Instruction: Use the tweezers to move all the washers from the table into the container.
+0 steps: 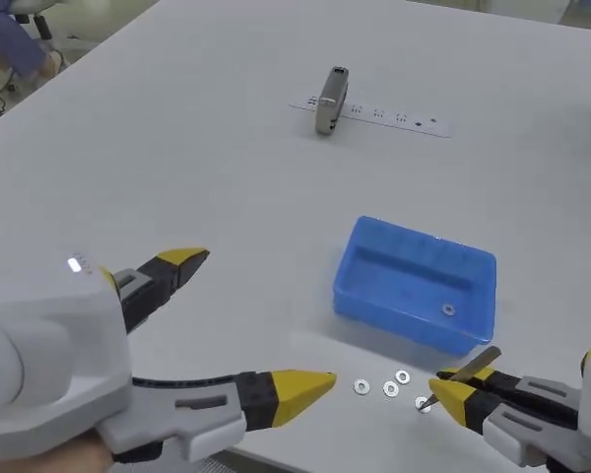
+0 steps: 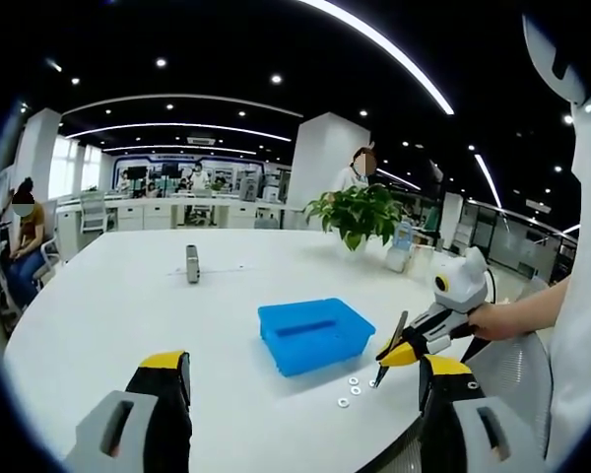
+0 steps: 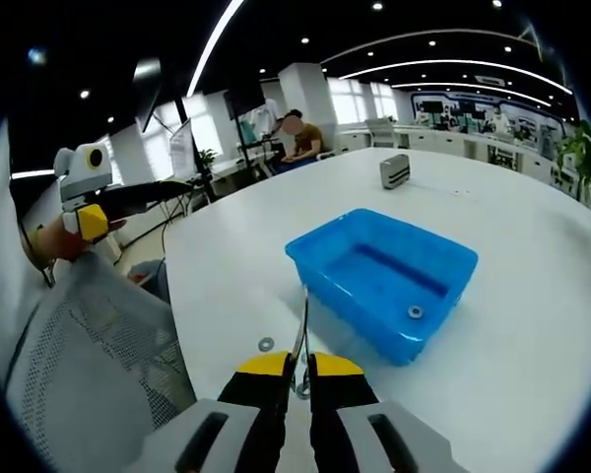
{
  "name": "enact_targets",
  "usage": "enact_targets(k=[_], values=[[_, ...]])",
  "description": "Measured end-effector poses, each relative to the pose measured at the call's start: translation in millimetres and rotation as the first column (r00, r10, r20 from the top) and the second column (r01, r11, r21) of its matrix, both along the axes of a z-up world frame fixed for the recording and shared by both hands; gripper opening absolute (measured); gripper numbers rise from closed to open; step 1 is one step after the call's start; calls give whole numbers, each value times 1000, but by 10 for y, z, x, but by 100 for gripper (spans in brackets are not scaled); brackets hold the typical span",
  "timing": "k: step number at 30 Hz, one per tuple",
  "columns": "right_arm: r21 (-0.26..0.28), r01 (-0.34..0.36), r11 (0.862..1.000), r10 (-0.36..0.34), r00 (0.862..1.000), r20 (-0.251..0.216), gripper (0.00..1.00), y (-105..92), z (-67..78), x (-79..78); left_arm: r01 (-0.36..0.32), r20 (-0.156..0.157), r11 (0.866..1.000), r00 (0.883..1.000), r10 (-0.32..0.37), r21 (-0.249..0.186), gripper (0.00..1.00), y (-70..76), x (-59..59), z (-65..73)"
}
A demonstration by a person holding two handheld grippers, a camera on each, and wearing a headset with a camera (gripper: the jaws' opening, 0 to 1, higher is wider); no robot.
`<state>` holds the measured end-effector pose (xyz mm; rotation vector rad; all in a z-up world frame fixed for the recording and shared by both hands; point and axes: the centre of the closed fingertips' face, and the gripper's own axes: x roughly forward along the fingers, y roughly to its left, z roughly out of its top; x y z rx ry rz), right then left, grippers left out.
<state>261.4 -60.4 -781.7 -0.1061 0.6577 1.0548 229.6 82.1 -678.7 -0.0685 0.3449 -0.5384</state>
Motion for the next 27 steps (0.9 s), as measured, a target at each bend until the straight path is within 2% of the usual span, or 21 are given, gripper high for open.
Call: enact_targets(k=[6,8,9,10,11,15,16,18,20,22,24,26,27], values=[[-1,-3,1000,3,1000,5,4,1,9,5,2,-2,1000,1000,-2,0,99,15,-2,-14],[-17,-23,1000,24,1000,7,4,20,-13,-37,5,1,1000,1000,-5,1,96,18,0,-7],[-45,-46,998,47,999,16,4,20,-44,-70,6,1,1000,1000,-6,0,95,18,1,-5],[-35,-51,998,52,998,35,4,41,-18,-70,5,2,1000,1000,-5,-2,96,18,3,-3],[-43,-55,998,56,998,30,4,45,-22,-90,1,1,1000,1000,-1,-3,96,14,5,0],[-126,-142,982,157,981,112,4,85,-29,-137,2,5,1000,1000,-2,-10,97,6,4,9],[-155,-169,973,191,972,139,3,98,-28,-153,2,4,1000,1000,-2,-11,97,6,4,8],[-181,-192,965,221,962,158,3,108,-31,-167,2,6,1000,1000,-2,-11,97,3,5,11],[-185,-199,962,229,961,156,3,119,-31,-167,0,8,1000,1000,0,-12,97,16,6,13],[-185,-208,960,239,957,163,3,131,2,-150,-4,11,1000,1000,5,-12,97,29,4,23],[-177,-214,961,245,953,179,3,155,106,-110,-11,14,1000,1000,11,-11,97,57,-2,28],[-152,-214,965,243,946,213,3,195,267,-32,-22,16,1000,1000,23,-15,97,93,-11,25],[-145,-212,967,239,947,213,3,204,335,13,-26,14,1000,1000,26,-16,97,103,-16,19]])
